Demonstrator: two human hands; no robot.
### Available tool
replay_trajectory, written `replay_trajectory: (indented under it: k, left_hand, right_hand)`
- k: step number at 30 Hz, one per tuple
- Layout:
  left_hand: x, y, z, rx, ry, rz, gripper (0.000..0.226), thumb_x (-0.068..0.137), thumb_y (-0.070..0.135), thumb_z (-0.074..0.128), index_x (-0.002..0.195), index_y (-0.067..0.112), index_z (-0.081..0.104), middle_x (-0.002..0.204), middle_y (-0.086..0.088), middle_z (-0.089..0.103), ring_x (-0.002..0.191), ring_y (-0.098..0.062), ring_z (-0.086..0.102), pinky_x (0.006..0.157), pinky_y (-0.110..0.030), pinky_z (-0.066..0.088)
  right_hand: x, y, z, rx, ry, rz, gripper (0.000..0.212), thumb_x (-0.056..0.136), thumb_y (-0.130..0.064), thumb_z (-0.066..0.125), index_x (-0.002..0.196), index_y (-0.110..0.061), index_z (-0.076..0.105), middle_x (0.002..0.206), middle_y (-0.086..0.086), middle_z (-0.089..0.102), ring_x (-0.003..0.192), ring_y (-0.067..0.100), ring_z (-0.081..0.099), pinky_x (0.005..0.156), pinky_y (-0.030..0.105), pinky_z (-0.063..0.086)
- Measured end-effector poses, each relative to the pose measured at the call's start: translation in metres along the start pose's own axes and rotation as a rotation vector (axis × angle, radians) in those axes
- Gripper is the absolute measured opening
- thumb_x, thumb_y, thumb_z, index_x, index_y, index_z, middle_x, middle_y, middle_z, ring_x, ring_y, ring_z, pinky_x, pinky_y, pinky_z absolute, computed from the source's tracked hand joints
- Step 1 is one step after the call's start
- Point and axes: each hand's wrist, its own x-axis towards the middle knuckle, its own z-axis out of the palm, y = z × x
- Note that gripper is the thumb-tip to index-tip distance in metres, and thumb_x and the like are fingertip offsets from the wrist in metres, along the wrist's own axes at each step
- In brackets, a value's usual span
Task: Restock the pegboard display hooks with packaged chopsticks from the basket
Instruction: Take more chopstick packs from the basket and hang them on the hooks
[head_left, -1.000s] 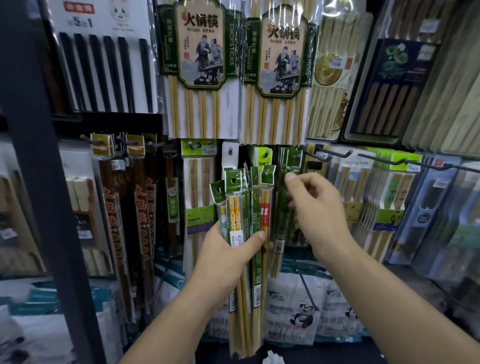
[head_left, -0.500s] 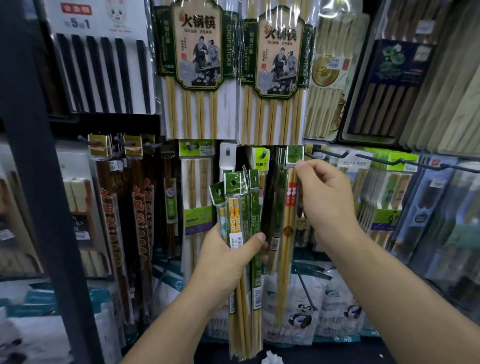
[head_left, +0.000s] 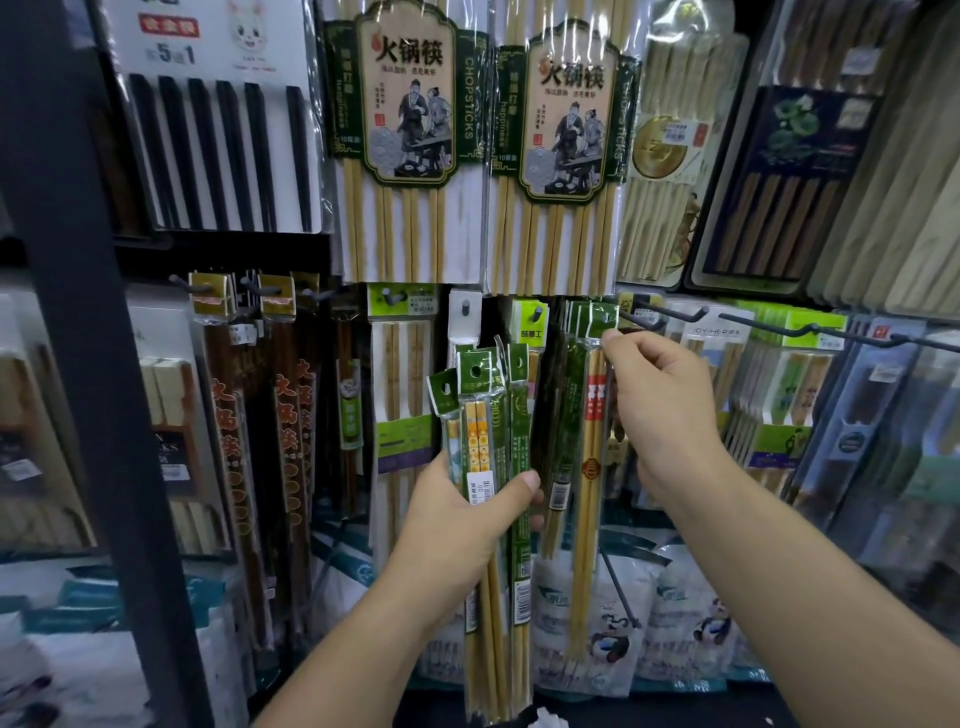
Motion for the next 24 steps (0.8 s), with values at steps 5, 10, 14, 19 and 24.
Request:
replay_trajectory:
  k: [5, 10, 14, 19, 24]
  left_hand:
    - [-0.001, 0.002, 0.001, 0.008, -0.001, -0.010, 0.019, 0.090, 0.021, 0.079, 0.104, 0.025, 0.066, 0.092, 0.000, 0.080, 0.085, -0.019, 0.078, 0.088, -0.049, 0.062]
    - [-0.001, 0.002, 0.001, 0.008, 0.003, -0.010, 0.025, 0.087, 0.025, 0.080, 0.108, 0.021, 0.066, 0.093, 0.000, 0.080, 0.089, -0.020, 0.077, 0.090, -0.052, 0.060]
    - [0.000, 0.001, 0.000, 0.003, 0.007, -0.015, 0.028, 0.085, 0.028, 0.080, 0.108, 0.022, 0.066, 0.094, 0.000, 0.080, 0.090, -0.020, 0.077, 0.089, -0.050, 0.061]
    - [0.001, 0.001, 0.001, -0.016, 0.009, -0.005, 0.019, 0.092, 0.015, 0.077, 0.106, 0.020, 0.066, 0.091, -0.002, 0.080, 0.082, -0.020, 0.078, 0.077, -0.036, 0.065]
    - [0.001, 0.002, 0.001, -0.016, 0.004, 0.007, 0.016, 0.093, 0.016, 0.076, 0.105, 0.018, 0.066, 0.089, -0.002, 0.080, 0.082, -0.020, 0.078, 0.074, -0.029, 0.063]
  right_hand:
    - [-0.002, 0.001, 0.000, -0.004, 0.009, -0.008, 0.045, 0.102, -0.029, 0.059, 0.078, 0.009, 0.051, 0.060, 0.004, 0.035, 0.058, 0.019, 0.036, 0.069, 0.029, 0.043]
    - [-0.001, 0.000, 0.001, -0.011, 0.027, -0.014, 0.047, 0.102, -0.031, 0.059, 0.066, -0.001, 0.048, 0.053, -0.004, 0.032, 0.053, 0.014, 0.034, 0.076, 0.024, 0.046]
    - [0.004, 0.005, 0.003, -0.050, 0.048, -0.020, 0.051, 0.102, -0.032, 0.058, 0.065, 0.000, 0.044, 0.051, -0.005, 0.029, 0.050, 0.013, 0.031, 0.078, 0.021, 0.045]
    - [0.011, 0.017, 0.005, -0.209, 0.073, -0.092, 0.051, 0.101, -0.040, 0.057, 0.065, -0.004, 0.052, 0.047, -0.008, 0.037, 0.045, 0.007, 0.037, 0.058, 0.027, 0.042]
    - [0.018, 0.022, 0.009, -0.303, 0.110, -0.064, 0.042, 0.099, -0.046, 0.059, 0.072, -0.015, 0.065, 0.052, -0.013, 0.053, 0.054, 0.004, 0.050, 0.059, 0.027, 0.040]
